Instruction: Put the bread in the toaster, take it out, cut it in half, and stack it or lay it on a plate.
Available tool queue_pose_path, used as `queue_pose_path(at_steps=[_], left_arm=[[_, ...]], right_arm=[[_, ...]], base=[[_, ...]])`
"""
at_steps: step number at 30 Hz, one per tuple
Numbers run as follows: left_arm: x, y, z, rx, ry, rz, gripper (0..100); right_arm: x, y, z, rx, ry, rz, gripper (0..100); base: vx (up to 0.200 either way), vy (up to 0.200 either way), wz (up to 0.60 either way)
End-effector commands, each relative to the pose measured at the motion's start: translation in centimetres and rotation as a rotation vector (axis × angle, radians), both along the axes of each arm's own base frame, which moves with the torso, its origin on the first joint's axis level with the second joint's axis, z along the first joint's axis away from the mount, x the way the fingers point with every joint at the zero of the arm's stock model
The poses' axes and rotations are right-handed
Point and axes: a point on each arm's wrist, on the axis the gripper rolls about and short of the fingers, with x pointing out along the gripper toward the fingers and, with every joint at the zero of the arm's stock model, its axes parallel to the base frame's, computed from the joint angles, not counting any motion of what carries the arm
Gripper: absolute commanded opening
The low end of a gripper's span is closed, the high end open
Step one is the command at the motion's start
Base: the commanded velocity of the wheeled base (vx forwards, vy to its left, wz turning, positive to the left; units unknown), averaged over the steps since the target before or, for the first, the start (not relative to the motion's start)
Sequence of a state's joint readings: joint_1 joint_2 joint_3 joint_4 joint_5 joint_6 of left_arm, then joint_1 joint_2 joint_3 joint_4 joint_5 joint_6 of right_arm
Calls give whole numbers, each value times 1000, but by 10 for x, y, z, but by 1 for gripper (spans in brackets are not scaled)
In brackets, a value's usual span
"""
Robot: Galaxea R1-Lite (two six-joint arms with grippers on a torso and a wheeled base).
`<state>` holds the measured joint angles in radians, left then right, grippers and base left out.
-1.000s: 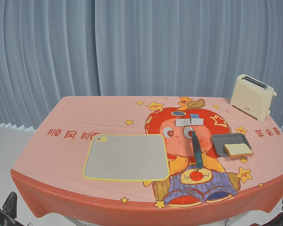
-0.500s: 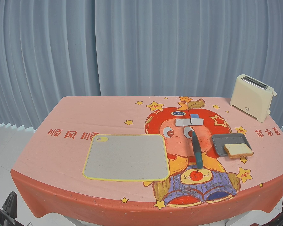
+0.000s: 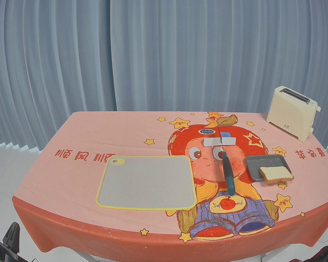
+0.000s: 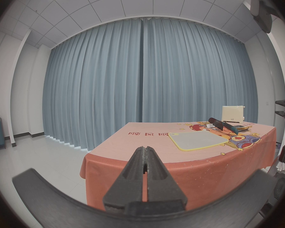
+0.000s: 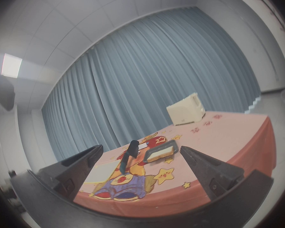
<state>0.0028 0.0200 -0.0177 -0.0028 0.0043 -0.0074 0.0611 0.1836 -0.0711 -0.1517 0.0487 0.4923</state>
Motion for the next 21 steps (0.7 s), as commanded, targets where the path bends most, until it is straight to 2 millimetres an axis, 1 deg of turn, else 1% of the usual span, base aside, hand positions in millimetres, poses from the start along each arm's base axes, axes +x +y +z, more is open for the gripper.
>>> queue_pose_path(at_steps=[1, 8, 11, 20, 21], left_arm=[[1, 0, -5, 0, 19, 1, 0], [1, 0, -5, 0, 19, 1, 0], [1, 0, -5, 0, 19, 1, 0], [1, 0, -5, 0, 19, 1, 0], [1, 0, -5, 0, 19, 1, 0]], right_arm=[[12, 2, 1, 107, 120, 41, 100], [24, 4, 2, 306, 254, 73, 100], [34, 5, 3, 402, 330, 69, 100], [60, 8, 4, 595, 503, 55, 100], [61, 8, 4, 597, 507, 55, 100]], base=[[0, 0, 0], [0, 0, 0], [0, 0, 0], [0, 0, 0], [0, 0, 0]])
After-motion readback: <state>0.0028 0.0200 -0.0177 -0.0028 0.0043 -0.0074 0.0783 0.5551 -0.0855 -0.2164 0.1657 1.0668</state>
